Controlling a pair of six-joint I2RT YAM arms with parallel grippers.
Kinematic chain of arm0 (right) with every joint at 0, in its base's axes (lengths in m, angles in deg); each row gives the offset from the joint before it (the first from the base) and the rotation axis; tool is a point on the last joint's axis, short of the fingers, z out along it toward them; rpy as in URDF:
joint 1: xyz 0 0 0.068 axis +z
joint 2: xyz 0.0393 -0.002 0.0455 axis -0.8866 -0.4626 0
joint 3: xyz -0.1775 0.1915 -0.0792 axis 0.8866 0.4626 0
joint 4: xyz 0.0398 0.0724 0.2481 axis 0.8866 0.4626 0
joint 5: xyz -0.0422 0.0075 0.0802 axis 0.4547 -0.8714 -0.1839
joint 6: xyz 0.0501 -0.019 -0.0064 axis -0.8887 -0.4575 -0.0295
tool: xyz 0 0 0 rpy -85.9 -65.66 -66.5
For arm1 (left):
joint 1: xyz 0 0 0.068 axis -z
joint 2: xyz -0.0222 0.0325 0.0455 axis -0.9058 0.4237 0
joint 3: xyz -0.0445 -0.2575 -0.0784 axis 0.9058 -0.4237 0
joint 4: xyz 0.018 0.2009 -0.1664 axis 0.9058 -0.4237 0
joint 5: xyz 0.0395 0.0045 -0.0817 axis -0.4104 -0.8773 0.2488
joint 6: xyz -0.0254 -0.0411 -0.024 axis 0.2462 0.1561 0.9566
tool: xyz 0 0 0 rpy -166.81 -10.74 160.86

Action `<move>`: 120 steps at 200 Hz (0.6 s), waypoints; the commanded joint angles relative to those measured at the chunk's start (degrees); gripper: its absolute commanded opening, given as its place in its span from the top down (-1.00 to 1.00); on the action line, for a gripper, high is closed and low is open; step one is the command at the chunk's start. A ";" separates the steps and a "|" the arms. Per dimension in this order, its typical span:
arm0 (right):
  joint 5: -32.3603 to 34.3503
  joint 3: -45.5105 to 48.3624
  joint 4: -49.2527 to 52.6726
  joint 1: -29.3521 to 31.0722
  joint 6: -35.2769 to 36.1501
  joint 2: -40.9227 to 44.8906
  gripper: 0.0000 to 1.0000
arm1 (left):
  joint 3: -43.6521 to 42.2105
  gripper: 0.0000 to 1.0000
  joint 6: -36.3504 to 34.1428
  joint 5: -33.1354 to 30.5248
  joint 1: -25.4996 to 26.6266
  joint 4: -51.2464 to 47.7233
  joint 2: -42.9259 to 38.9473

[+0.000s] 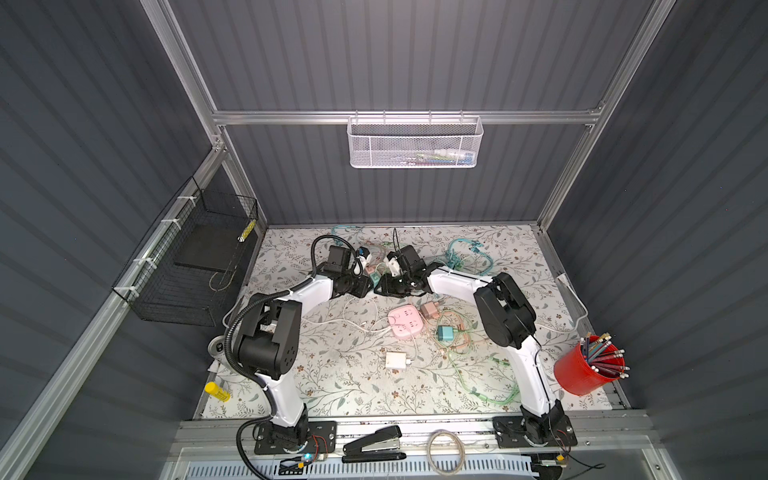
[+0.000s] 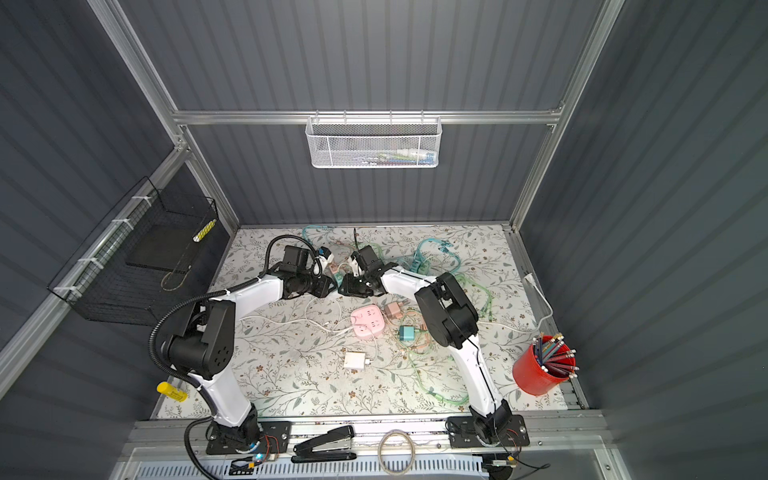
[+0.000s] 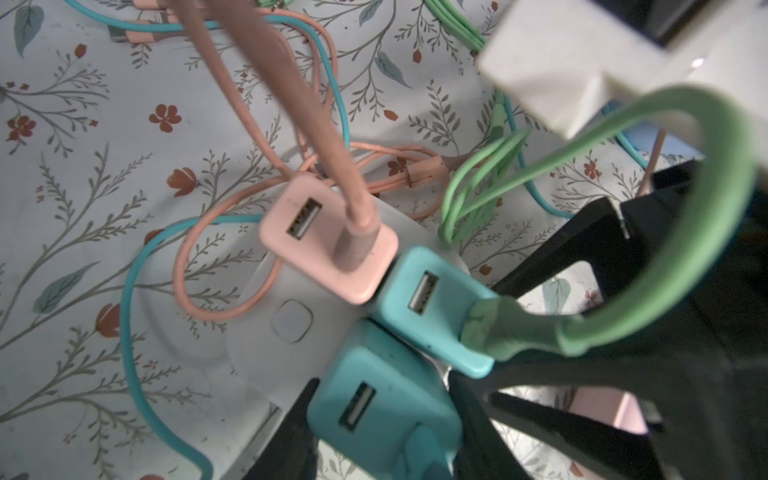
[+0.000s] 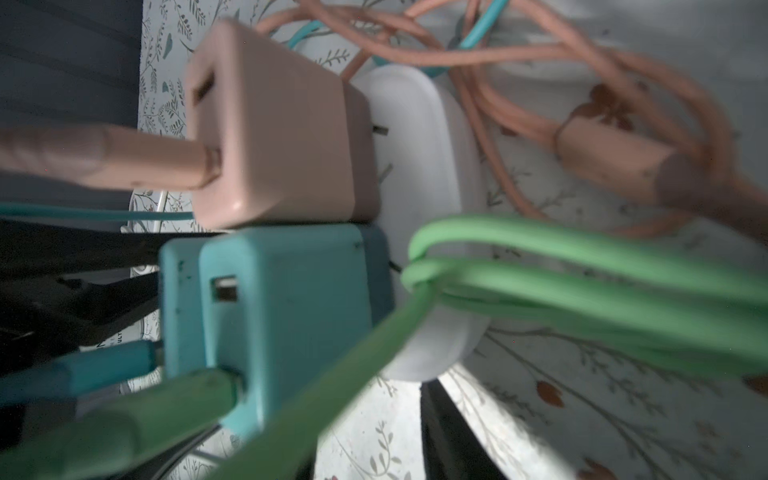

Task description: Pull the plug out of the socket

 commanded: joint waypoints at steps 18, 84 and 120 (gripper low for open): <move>1.07 1.76 -0.29 -0.58 0.72 3.78 0.16 | -0.01 0.01 -1.00 1.09 1.47 -0.91 -0.05; 2.22 3.41 0.11 -1.05 0.91 5.03 0.16 | 1.50 -0.30 -4.35 -0.19 1.38 -3.94 -1.16; 2.25 3.86 -0.30 -1.28 0.81 5.75 0.15 | 1.71 -0.31 -6.18 -1.72 1.30 -5.11 -1.37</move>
